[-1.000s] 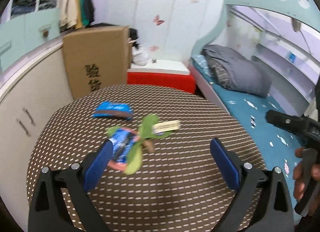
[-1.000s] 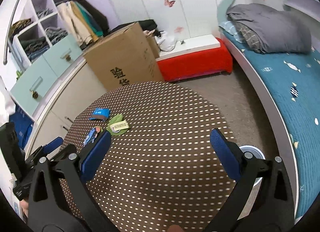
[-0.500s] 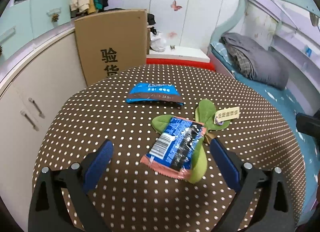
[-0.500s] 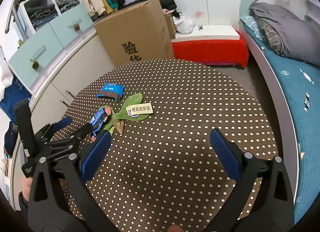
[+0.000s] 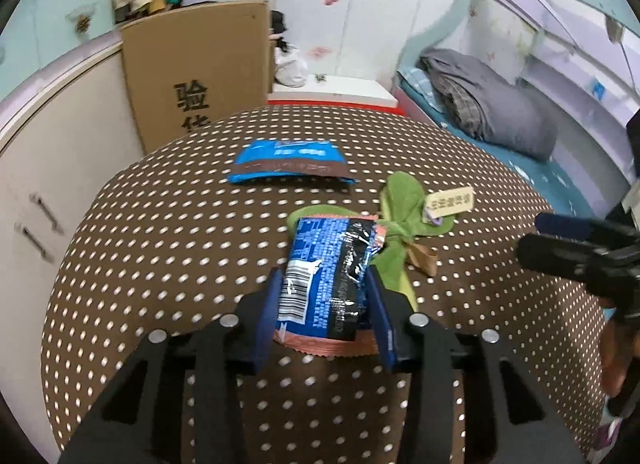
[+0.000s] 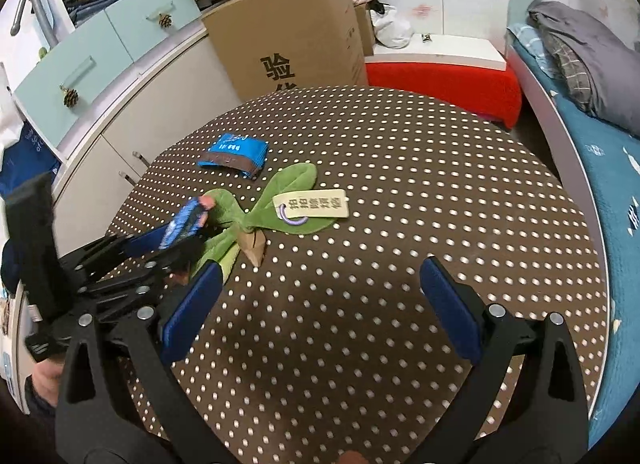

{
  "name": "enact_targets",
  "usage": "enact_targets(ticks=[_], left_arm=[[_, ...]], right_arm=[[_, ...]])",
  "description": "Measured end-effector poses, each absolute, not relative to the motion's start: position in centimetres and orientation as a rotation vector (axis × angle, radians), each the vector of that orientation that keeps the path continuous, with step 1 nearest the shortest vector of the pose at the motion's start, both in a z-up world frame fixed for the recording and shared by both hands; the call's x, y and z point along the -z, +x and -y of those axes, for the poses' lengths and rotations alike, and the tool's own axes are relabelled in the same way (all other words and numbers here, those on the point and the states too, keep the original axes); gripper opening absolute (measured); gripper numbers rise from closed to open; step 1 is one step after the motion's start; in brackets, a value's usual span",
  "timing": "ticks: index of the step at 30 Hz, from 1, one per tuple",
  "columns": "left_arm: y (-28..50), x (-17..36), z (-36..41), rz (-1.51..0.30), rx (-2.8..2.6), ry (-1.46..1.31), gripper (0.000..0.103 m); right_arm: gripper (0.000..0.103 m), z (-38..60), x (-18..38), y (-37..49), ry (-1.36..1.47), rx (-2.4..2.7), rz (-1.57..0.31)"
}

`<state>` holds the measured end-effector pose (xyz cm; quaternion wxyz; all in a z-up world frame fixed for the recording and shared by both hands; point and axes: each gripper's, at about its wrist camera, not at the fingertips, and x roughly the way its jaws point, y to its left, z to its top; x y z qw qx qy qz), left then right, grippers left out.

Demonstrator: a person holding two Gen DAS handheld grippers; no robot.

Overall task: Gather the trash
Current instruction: 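Grasp the blue snack packet with the left tool, then close the right tool on the green leaf plush while the left tool holds the blue packet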

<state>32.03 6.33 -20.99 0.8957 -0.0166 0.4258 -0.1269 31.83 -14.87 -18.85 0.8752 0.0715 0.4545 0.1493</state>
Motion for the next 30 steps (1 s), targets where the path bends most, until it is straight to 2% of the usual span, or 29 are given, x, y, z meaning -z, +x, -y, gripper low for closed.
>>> enact_targets(ticks=[4, 6, 8, 10, 21, 22, 23, 27, 28, 30], left_arm=[[31.1, 21.2, -8.0, -0.879, 0.225, -0.087, 0.041], [30.7, 21.1, -8.6, -0.873, 0.196, -0.109, 0.041], [30.2, 21.2, -9.4, -0.874, 0.186, -0.129, 0.041], [29.8, 21.2, -9.7, -0.874, 0.178, -0.141, 0.041], [29.2, 21.0, -9.6, -0.874, 0.168, -0.163, 0.040], [29.2, 20.9, -9.6, -0.875, 0.169, -0.167, 0.040], [29.2, 20.9, -9.6, -0.877, 0.170, -0.171, 0.040], [29.2, 21.0, -9.4, -0.879, 0.169, -0.173, 0.040], [29.1, 21.0, -9.3, -0.878, 0.171, -0.173, 0.040], [28.9, 20.9, -9.1, -0.877, 0.172, -0.177, 0.040]], right_arm=[[0.096, 13.8, 19.8, 33.4, 0.116, -0.308, -0.922], [0.082, 13.2, 20.1, 34.3, 0.101, -0.327, -0.911], [0.060, 12.4, 20.3, 35.1, 0.075, -0.355, -0.911], [0.053, 11.8, 20.7, 35.6, 0.056, -0.373, -0.920], [0.048, 10.6, 21.5, 36.7, 0.027, -0.403, -0.904], [0.042, 10.7, 21.4, 36.6, 0.035, -0.407, -0.901], [0.021, 10.9, 21.1, 36.5, 0.042, -0.410, -0.896], [0.021, 11.6, 20.7, 36.0, 0.049, -0.417, -0.903], [0.026, 11.6, 20.7, 36.0, 0.051, -0.422, -0.913], [0.056, 11.9, 20.6, 35.7, 0.073, -0.426, -0.916]])
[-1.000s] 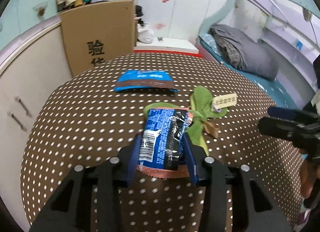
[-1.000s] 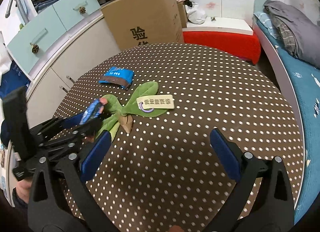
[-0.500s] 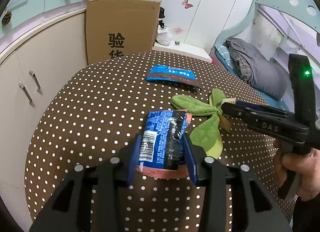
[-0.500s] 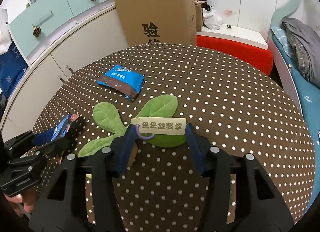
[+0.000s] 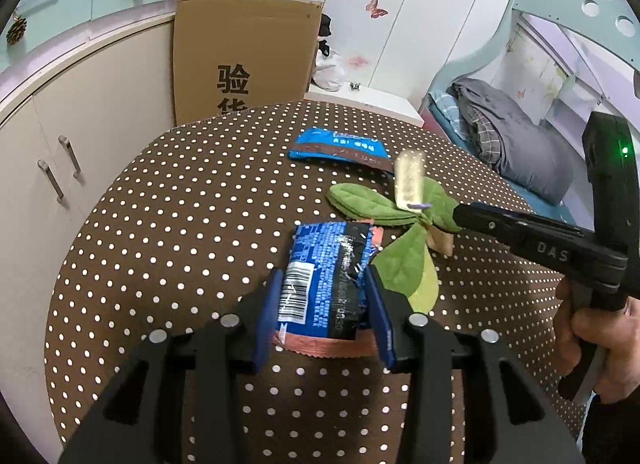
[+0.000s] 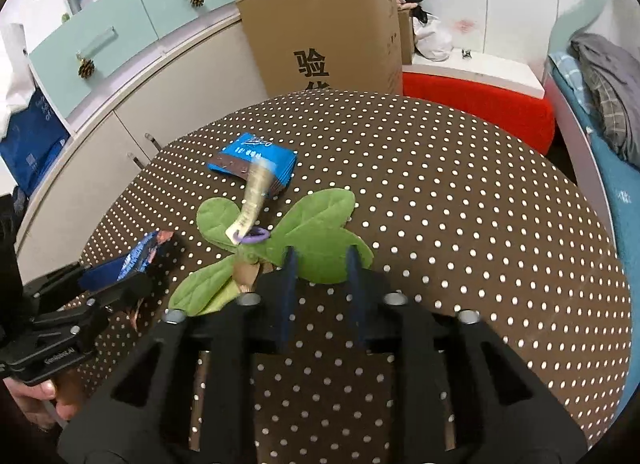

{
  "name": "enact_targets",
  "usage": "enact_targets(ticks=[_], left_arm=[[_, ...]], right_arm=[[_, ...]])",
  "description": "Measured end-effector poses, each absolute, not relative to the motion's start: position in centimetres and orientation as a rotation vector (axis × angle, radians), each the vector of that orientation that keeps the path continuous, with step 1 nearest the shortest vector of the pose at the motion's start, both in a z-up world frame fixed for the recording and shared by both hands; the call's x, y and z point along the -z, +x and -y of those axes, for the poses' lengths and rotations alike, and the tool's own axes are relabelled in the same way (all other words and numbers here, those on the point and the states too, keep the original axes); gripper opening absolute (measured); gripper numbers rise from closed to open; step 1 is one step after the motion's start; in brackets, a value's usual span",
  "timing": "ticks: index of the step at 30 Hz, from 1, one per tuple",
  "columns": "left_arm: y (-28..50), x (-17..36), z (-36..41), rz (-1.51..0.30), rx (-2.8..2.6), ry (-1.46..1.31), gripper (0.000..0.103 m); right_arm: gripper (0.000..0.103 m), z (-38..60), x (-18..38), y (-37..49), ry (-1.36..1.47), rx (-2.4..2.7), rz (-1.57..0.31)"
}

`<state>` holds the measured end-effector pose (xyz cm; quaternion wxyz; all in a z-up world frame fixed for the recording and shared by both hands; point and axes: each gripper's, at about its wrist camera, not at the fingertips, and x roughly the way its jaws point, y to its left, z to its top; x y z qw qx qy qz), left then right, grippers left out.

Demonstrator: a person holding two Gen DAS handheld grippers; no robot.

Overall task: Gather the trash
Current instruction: 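Close the right tool on the green leaf plush while the left tool holds the blue packet, then carry the blue packet and green leaf plush over the wastebasket and release both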

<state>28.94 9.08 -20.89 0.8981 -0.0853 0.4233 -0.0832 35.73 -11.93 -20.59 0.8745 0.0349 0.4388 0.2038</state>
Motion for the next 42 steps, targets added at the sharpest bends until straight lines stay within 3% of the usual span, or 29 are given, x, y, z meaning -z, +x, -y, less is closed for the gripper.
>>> enact_targets(ticks=[1, 8, 9, 14, 18, 32, 33, 34, 35, 36, 42], left_arm=[[28.8, 20.9, -9.1, -0.876, 0.172, -0.179, 0.040], [28.1, 20.8, -9.2, -0.874, 0.158, -0.184, 0.040], [28.0, 20.8, -9.4, -0.874, 0.156, -0.186, 0.040], [27.9, 20.6, -9.7, -0.878, 0.146, -0.190, 0.040], [27.6, 20.8, -9.9, -0.883, 0.145, -0.187, 0.040], [26.9, 19.3, -8.2, -0.853, 0.158, -0.179, 0.040], [26.9, 19.3, -8.1, -0.852, 0.157, -0.178, 0.040], [26.5, 19.2, -8.0, -0.851, 0.155, -0.178, 0.040], [26.3, 19.2, -7.9, -0.851, 0.154, -0.179, 0.040], [26.1, 19.1, -7.8, -0.851, 0.152, -0.178, 0.040], [25.9, 19.3, -8.5, -0.862, 0.136, -0.180, 0.040]], right_arm=[[0.067, 12.0, 20.3, 35.5, 0.081, -0.427, -0.901], [0.066, 9.2, 19.1, 36.1, 0.051, -0.519, -0.872], [0.065, 8.6, 19.2, 36.3, 0.044, -0.532, -0.876], [0.028, 5.7, 21.0, 38.0, 0.003, -0.539, -0.940], [0.010, 5.7, 21.8, 38.4, 0.032, -0.529, -0.958], [0.008, 9.9, 18.8, 36.1, 0.112, -0.553, -0.885], [0.010, 9.9, 18.8, 36.1, 0.112, -0.556, -0.889], [0.030, 9.8, 18.9, 36.2, 0.110, -0.550, -0.897], [0.068, 9.7, 19.0, 36.2, 0.110, -0.546, -0.903], [0.076, 9.6, 19.2, 36.1, 0.111, -0.541, -0.903], [0.073, 7.5, 20.4, 35.9, 0.046, -0.560, -0.913]])
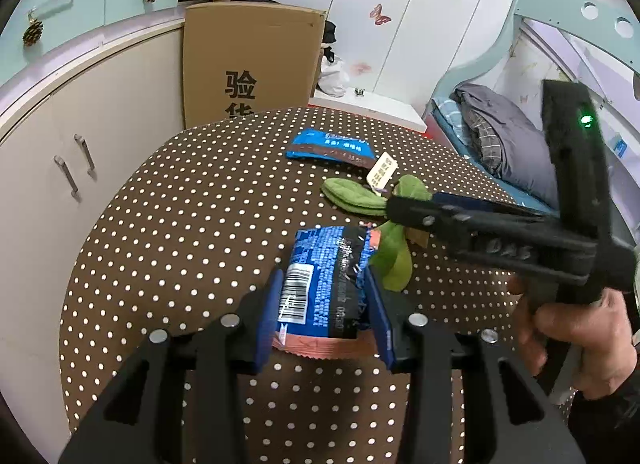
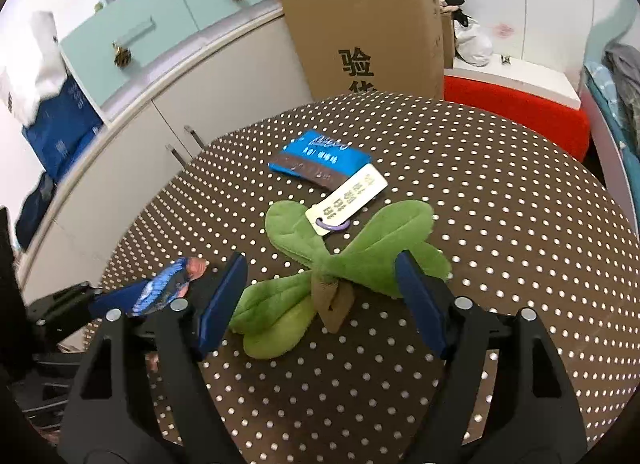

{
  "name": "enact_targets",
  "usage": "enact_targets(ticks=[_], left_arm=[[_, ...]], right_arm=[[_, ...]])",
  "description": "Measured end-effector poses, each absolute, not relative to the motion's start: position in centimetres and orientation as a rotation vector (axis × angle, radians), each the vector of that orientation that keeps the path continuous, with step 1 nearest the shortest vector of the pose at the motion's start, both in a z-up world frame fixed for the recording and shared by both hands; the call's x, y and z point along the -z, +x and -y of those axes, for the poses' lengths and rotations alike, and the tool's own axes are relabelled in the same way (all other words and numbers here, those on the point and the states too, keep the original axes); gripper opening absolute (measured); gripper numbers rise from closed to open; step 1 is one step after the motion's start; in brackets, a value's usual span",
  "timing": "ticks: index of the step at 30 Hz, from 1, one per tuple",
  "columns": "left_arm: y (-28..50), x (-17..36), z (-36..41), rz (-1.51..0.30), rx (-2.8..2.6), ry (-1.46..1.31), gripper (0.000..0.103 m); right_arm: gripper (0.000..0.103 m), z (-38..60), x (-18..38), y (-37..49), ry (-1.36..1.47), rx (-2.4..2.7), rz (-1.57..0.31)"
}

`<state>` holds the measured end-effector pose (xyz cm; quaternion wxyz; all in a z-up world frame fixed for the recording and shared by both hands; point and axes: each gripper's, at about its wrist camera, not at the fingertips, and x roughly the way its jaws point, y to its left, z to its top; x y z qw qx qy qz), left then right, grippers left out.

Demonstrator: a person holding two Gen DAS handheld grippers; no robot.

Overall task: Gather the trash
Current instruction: 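Carry the blue packet and green leaf plush over the wastebasket and release both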

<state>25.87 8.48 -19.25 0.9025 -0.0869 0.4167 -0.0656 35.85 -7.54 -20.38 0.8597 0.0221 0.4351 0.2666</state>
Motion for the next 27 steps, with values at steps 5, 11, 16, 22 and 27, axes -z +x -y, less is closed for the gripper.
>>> enact_targets(ticks=[5, 11, 16, 22, 27], left_arm=[[25.4, 18.9, -8.8, -0.854, 0.128, -0.189, 0.040], [25.3, 18.2, -8.1, -0.842, 0.147, -0.177, 0.040], [25.6, 17.0, -5.6, -0.824, 0.188, -0.157, 0.040], [26.2, 15.3, -1.3, -0.801, 0.259, -0.118, 0.040], [27.2, 13.4, 3.3, -0.769, 0.330, -0.066, 0.040]], right_arm=[[0.015, 7.1, 21.8, 35.8, -0.045, -0.517, -0.916], [0.014, 11.5, 20.4, 33.7, 0.040, -0.520, -0.884], [0.014, 16.6, 17.7, 31.2, 0.104, -0.498, -0.815], [0.014, 23.0, 14.5, 28.7, 0.162, -0.455, -0.729], [0.014, 28.8, 11.8, 26.6, 0.219, -0.388, -0.644]])
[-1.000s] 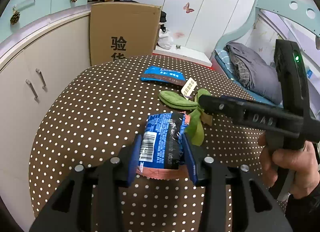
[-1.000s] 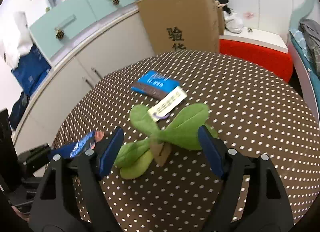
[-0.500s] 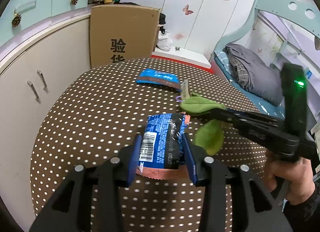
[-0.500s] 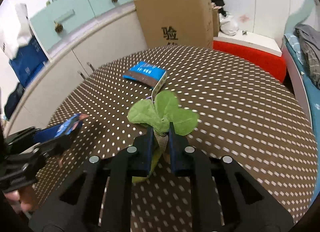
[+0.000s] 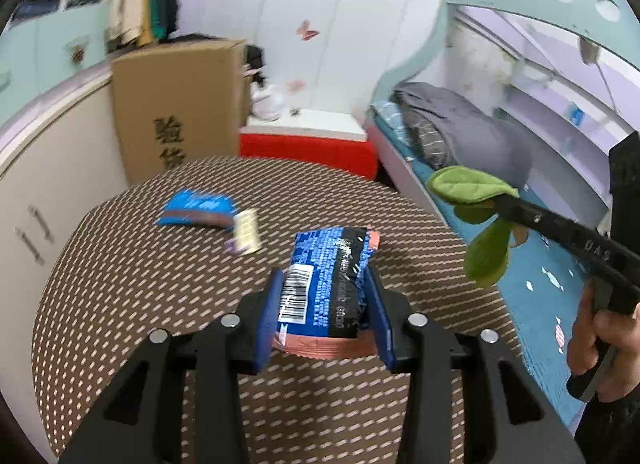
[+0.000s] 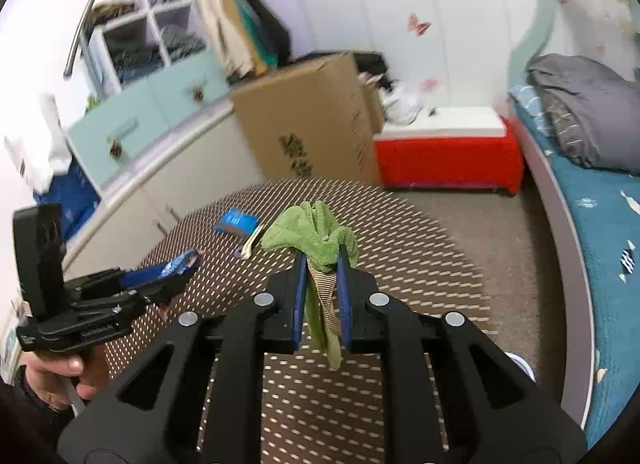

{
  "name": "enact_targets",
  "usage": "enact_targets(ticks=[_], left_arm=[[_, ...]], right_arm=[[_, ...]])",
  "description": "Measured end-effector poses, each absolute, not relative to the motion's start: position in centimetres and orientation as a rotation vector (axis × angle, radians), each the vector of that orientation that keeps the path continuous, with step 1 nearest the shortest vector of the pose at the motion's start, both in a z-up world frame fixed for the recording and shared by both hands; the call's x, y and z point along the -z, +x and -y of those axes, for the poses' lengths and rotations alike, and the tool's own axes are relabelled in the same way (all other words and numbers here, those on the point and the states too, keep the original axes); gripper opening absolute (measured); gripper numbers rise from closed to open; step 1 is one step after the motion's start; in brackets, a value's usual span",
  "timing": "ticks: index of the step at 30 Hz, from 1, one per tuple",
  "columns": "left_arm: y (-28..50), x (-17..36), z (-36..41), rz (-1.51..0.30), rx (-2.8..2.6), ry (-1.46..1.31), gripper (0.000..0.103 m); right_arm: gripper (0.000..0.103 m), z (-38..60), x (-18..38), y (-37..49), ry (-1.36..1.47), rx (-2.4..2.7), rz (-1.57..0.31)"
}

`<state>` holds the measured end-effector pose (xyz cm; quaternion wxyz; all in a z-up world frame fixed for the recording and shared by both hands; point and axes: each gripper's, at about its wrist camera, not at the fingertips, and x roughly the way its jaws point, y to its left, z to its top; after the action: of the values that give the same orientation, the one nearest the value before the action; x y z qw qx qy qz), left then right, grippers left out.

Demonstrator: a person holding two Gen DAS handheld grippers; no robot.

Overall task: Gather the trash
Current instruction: 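Carry the blue packet and green leaf plush over the wastebasket and release both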

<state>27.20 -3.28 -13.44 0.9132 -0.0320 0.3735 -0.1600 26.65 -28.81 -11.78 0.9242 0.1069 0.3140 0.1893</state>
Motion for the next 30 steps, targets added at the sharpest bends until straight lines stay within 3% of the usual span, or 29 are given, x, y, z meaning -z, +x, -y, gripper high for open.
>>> enact_targets(ticks=[8, 18, 23, 30], left_arm=[[28.4, 11.3, 12.2, -0.732, 0.470, 0.008, 0.040], [29.1, 10.8, 23.5, -0.728, 0.629, 0.069, 0.040], [29.8, 12.4, 28.1, -0.779, 0.672, 0.087, 0.040], [31.1, 16.3, 33.9, -0.866, 0.694, 0.152, 0.040]], right_arm=[[0.014, 38.6, 9.5, 23.6, 0.302, -0.237, -0.556], [0.014, 49.0, 11.0, 19.8, 0.405, -0.037, -0.540], [0.014, 52.4, 15.1, 20.3, 0.469, 0.029, -0.617], [0.015, 55.8, 25.6, 23.6, 0.613, 0.092, -0.828]])
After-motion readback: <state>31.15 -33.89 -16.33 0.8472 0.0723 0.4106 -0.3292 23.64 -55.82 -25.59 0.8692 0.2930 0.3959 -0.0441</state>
